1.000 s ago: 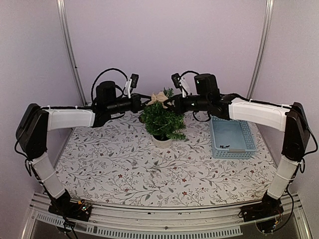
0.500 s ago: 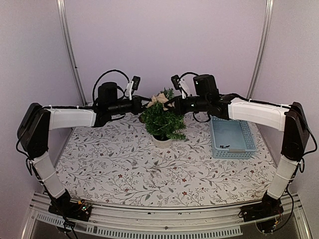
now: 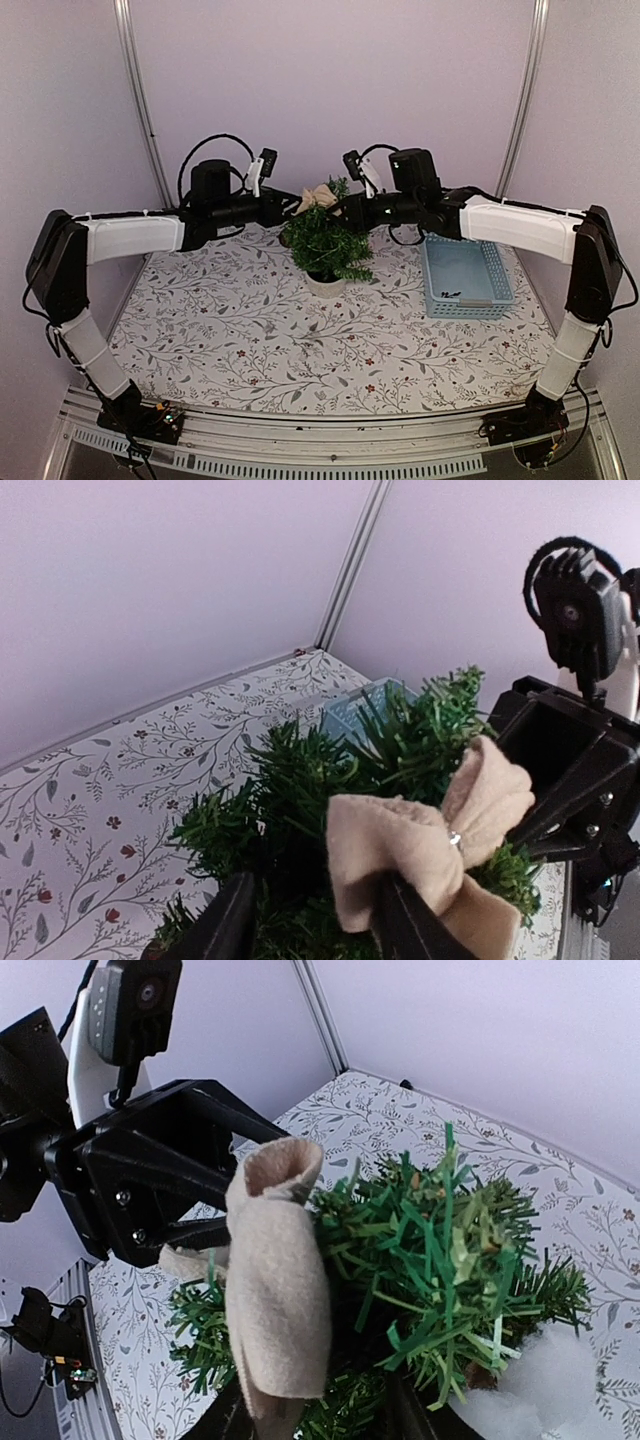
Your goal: Decorate the small christmas tree
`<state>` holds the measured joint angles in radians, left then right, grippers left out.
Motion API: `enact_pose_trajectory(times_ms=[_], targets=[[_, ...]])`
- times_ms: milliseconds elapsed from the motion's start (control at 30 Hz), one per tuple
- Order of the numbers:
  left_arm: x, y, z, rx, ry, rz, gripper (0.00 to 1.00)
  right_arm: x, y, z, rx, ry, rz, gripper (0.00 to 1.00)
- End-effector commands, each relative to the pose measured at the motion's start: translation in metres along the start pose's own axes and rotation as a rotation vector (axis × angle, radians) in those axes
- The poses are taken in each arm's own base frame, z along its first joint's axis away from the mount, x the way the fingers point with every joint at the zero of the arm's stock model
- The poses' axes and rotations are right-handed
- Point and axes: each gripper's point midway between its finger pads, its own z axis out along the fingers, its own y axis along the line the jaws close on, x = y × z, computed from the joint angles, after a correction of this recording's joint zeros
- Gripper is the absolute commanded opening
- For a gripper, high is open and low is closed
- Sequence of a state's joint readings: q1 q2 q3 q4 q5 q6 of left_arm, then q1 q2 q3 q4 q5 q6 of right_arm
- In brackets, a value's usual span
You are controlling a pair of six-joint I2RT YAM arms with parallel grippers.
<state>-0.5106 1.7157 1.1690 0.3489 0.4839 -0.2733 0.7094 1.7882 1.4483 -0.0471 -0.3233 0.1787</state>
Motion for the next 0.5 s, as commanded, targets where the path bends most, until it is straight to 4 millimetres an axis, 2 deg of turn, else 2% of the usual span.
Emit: enact_pose_trajectory(times_ms=[0, 133, 267, 400, 467], targets=[[-0.033, 0.002, -0.016, -0.045, -0.049, 0.036, 0.45, -0.039, 0.011, -0.028, 0.003, -0.095, -0.033, 0.46], [-0.042, 0.005, -0.027, -0.068, -0.068, 0.039, 0.52, -0.045, 0.012, -0.04, 0.017, -0.116, -0.049, 0.61], [-0.05, 0.009, -0.043, -0.102, -0.098, 0.045, 0.67, -0.05, 0.008, -0.061, 0.021, -0.139, -0.048, 0.68], [-0.055, 0.015, -0.058, -0.151, -0.112, 0.05, 0.77, -0.047, -0.018, -0.09, 0.055, -0.156, -0.013, 0.71], [-0.055, 0.02, -0.066, -0.181, -0.117, 0.047, 0.79, -0.039, -0.044, -0.108, 0.104, -0.159, 0.019, 0.72]])
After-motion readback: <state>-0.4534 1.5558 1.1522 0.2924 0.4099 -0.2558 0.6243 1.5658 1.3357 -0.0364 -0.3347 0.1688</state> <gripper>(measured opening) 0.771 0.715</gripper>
